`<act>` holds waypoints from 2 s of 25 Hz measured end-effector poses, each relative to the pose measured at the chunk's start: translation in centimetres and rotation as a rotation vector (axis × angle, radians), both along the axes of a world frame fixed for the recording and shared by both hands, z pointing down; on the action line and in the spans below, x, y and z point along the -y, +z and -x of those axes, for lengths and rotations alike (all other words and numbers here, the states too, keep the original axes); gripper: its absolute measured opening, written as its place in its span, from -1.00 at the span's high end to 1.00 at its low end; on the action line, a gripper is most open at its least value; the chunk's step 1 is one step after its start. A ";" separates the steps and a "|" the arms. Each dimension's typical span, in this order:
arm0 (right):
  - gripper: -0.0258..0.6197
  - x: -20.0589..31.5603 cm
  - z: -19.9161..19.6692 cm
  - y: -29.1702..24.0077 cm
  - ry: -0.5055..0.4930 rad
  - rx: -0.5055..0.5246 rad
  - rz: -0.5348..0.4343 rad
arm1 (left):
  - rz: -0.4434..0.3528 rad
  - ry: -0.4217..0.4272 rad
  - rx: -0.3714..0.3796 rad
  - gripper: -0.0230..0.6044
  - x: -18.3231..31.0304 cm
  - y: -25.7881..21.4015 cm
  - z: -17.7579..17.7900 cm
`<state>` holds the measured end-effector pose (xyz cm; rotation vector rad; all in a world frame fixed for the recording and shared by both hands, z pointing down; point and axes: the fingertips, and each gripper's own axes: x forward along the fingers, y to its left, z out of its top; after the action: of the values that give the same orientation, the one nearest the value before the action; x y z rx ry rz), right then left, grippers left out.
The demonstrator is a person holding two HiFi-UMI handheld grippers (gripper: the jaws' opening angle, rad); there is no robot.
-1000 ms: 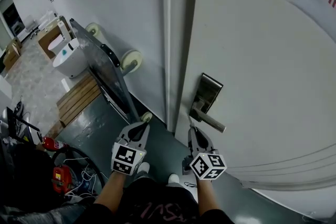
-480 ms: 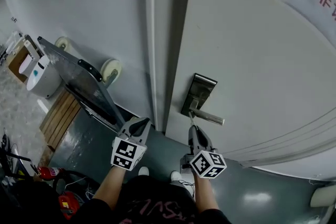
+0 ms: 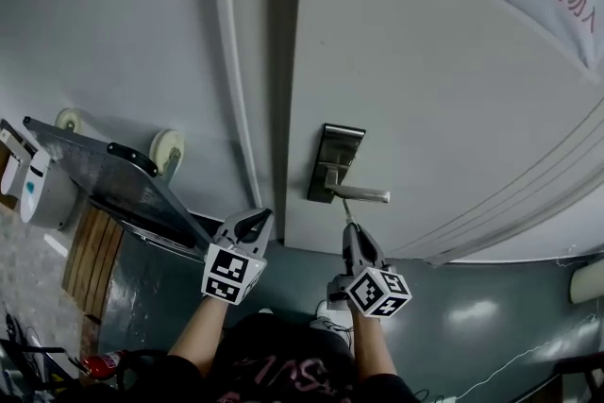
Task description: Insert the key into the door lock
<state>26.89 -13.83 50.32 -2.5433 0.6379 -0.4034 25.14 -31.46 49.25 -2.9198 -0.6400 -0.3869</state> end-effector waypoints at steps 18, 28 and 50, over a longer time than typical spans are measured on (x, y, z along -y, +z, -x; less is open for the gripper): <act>0.67 0.3 3.6 -0.6 0.128 -0.020 -0.023 | -0.004 0.175 -0.037 0.89 -0.9 -0.7 1.6; 0.68 2.5 3.6 -1.0 0.103 -0.028 -0.020 | 0.010 0.143 -0.053 0.89 1.5 -0.9 1.9; 0.67 2.8 1.0 -0.4 0.079 -0.049 -0.062 | -0.021 0.157 -0.067 0.89 0.8 -0.5 0.1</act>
<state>25.89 -16.61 49.91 -2.5170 0.5572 -0.2907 25.09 -32.25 48.71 -2.8239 -0.8431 -0.2747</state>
